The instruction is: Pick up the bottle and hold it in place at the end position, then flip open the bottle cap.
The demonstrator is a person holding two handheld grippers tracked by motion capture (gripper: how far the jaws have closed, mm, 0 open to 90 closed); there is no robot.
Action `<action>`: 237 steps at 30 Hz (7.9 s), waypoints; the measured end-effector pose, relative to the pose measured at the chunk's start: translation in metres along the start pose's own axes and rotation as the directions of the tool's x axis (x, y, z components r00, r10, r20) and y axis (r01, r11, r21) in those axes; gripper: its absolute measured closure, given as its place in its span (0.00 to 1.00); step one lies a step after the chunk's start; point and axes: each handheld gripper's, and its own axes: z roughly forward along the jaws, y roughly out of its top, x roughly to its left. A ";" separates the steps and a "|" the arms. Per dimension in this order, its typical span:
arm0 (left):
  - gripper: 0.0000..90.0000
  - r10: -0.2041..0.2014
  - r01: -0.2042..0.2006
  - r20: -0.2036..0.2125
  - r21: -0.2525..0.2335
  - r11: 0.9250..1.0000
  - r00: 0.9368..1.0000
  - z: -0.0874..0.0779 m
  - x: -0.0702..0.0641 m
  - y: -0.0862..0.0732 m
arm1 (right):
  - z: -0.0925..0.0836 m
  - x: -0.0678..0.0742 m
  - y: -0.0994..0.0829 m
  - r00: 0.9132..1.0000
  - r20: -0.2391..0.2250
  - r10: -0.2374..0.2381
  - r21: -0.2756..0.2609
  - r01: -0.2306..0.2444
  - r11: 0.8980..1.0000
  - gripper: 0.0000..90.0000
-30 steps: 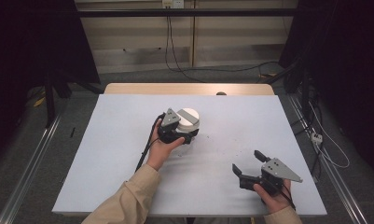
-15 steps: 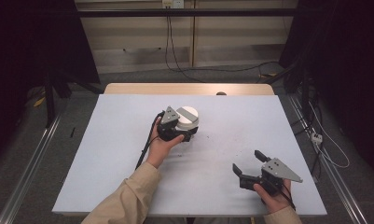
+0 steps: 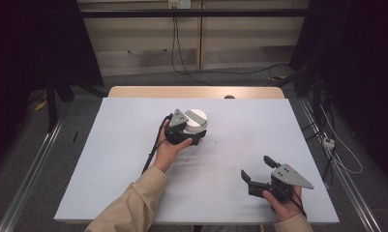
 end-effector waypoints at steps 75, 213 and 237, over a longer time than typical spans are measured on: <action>0.21 0.016 -0.016 0.018 -0.021 1.000 1.000 0.003 -0.004 -0.017 | 0.057 0.008 0.024 0.998 -0.061 0.025 0.073 -0.021 0.997 0.06; 0.20 -0.019 0.019 0.027 -0.005 1.000 0.999 0.005 -0.004 -0.019 | 0.137 0.030 0.087 0.968 -0.252 -0.001 0.150 0.040 0.988 1.00; 0.20 -0.018 0.018 0.027 -0.001 1.000 0.999 0.006 -0.004 -0.019 | 0.145 0.037 0.110 0.964 -0.266 -0.024 0.127 0.059 0.990 1.00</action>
